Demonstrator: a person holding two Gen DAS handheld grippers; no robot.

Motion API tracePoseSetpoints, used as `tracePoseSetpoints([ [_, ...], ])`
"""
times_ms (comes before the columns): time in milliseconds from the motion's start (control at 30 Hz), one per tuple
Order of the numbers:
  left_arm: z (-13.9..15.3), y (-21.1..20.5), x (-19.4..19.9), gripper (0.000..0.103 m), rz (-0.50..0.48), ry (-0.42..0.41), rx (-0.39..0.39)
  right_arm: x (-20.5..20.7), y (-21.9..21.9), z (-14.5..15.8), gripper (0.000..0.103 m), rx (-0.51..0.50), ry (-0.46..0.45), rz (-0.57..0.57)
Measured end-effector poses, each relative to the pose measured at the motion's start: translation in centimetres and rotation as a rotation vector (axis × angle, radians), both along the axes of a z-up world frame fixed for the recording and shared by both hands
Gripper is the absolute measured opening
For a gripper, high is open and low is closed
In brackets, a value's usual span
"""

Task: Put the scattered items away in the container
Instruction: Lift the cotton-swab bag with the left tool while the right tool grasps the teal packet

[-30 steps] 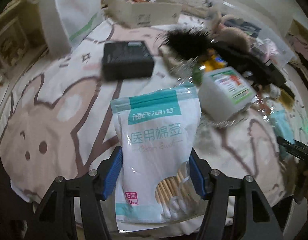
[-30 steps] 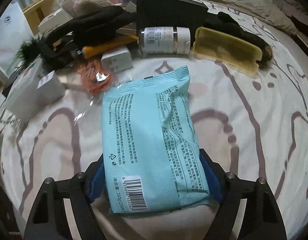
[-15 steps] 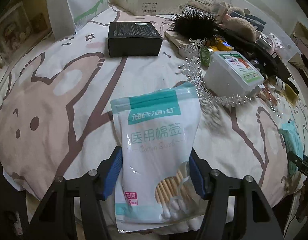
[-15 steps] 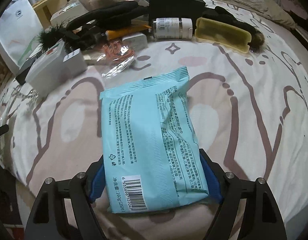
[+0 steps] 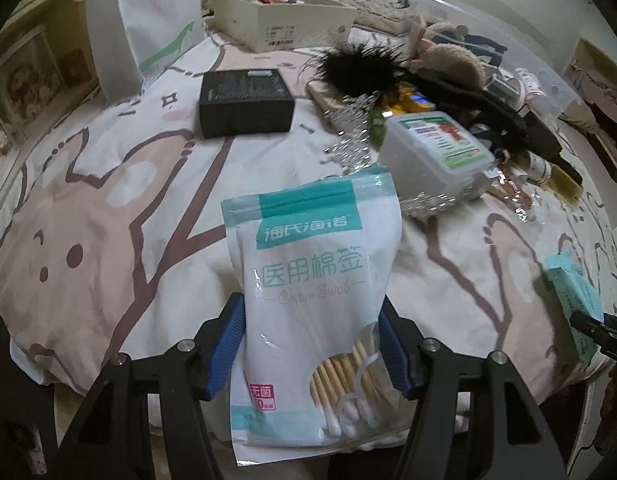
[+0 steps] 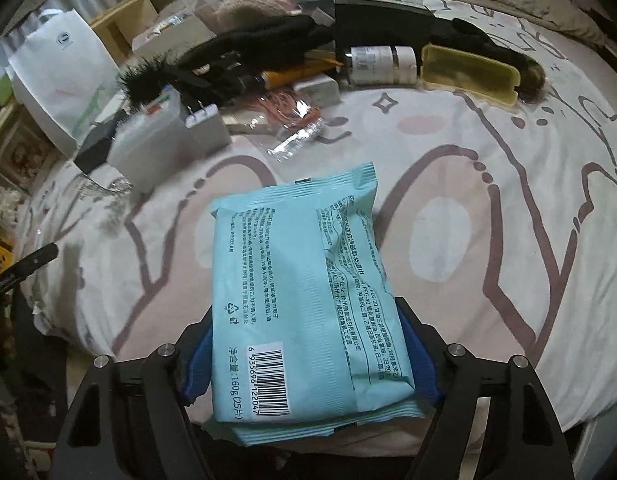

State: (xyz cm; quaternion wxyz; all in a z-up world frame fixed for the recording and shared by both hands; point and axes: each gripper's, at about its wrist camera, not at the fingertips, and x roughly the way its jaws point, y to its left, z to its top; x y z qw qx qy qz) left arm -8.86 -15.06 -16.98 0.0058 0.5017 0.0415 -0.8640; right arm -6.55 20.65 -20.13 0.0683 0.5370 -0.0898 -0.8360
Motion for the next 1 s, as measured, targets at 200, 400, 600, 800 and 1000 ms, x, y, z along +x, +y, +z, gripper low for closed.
tracePoseSetpoints([
  [200, 1.3, 1.8, -1.1, 0.063, -0.011, 0.03, 0.017, -0.6, 0.5, 1.1, 0.079, -0.049, 0.032, -0.005],
  [400, 2.9, 4.3, -2.8, 0.063, -0.025, 0.046, 0.039, -2.1, 2.1, 2.0, 0.079, -0.089, 0.035, -0.015],
  [600, 5.5, 7.5, -5.4, 0.063, -0.067, 0.044, 0.031, -3.9, 4.0, 2.7, 0.079, -0.093, 0.004, -0.021],
  [800, 8.1, 10.8, -9.1, 0.063, -0.102, 0.018, 0.029, -6.0, 6.8, 5.1, 0.079, -0.09, -0.024, -0.047],
  [1000, 10.6, 13.0, -13.4, 0.063, -0.137, 0.01, 0.02, -9.0, 10.0, 7.8, 0.079, -0.081, -0.038, -0.105],
])
